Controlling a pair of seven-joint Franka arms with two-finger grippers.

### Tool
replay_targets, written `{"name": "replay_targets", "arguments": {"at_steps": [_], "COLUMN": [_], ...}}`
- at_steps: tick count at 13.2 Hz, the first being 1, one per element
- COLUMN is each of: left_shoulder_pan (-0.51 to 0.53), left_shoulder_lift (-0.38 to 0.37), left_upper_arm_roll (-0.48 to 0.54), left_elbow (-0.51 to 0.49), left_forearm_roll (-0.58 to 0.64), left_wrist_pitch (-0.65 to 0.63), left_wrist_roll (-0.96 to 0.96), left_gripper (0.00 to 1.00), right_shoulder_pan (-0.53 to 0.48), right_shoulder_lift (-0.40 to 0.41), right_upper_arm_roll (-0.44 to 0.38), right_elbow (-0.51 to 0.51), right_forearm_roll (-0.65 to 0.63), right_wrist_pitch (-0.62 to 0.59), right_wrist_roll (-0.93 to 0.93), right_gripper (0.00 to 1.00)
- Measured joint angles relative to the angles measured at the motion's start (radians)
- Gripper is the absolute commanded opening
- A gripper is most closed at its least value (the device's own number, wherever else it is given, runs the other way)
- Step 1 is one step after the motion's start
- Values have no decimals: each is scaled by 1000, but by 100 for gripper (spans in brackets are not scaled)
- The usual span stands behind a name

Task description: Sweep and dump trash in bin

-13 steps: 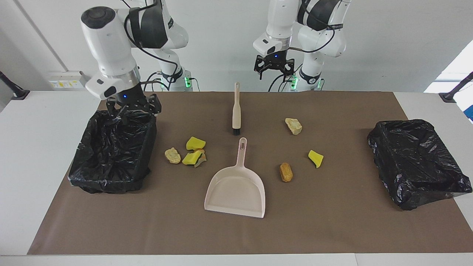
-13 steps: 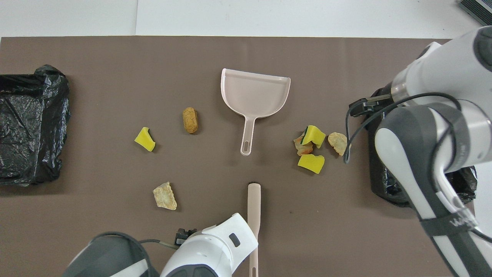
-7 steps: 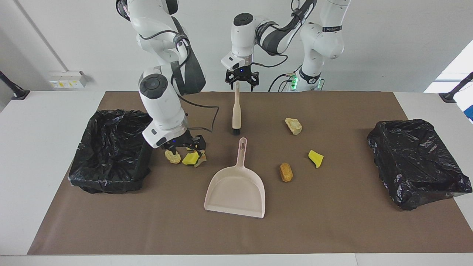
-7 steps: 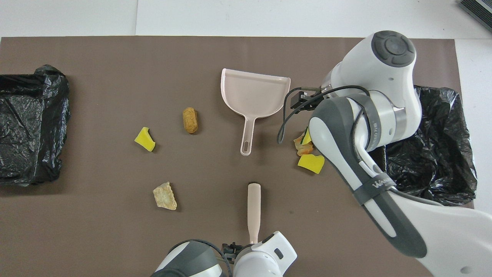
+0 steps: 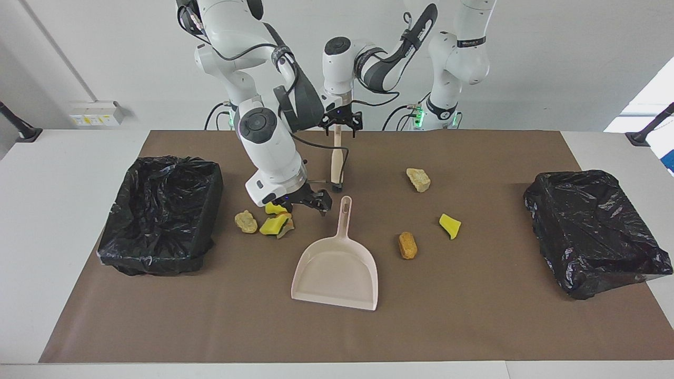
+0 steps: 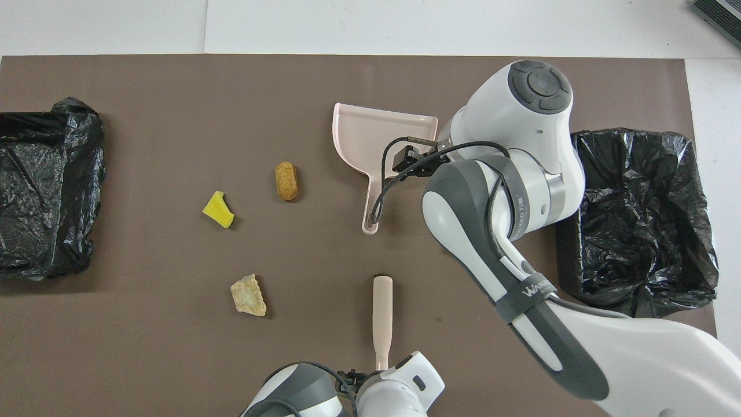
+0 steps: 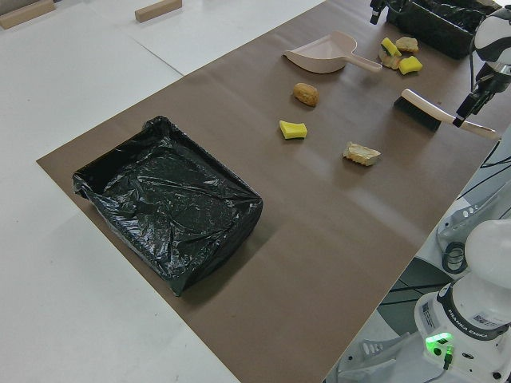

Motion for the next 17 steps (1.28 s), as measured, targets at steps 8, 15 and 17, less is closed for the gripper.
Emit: {"name": "replay_targets", "arguments": {"at_steps": [8,15,17], "left_shoulder_pan": [-12,-9,5], "left_shoulder_lift": [7,-8,-43], "left_upper_arm_roll": [0,15,27], "left_elbow": [-9,-1,4], "left_forearm_roll": [0,0,2], "left_wrist_pitch": [9,-71,-195], "left_wrist_roll": [0,0,0], "left_gripper": [11,0,0], "right_shoulder_pan": [104,104,101], "right_shoulder_lift": [164,172,172], "right_upper_arm_roll": [10,11,11], "right_elbow": [93,96,96], "right_forearm_roll": [5,5,5], "right_wrist_pitch": [74,64,40], "right_wrist_roll": [132,132,132], "right_gripper": [100,87,83]}}
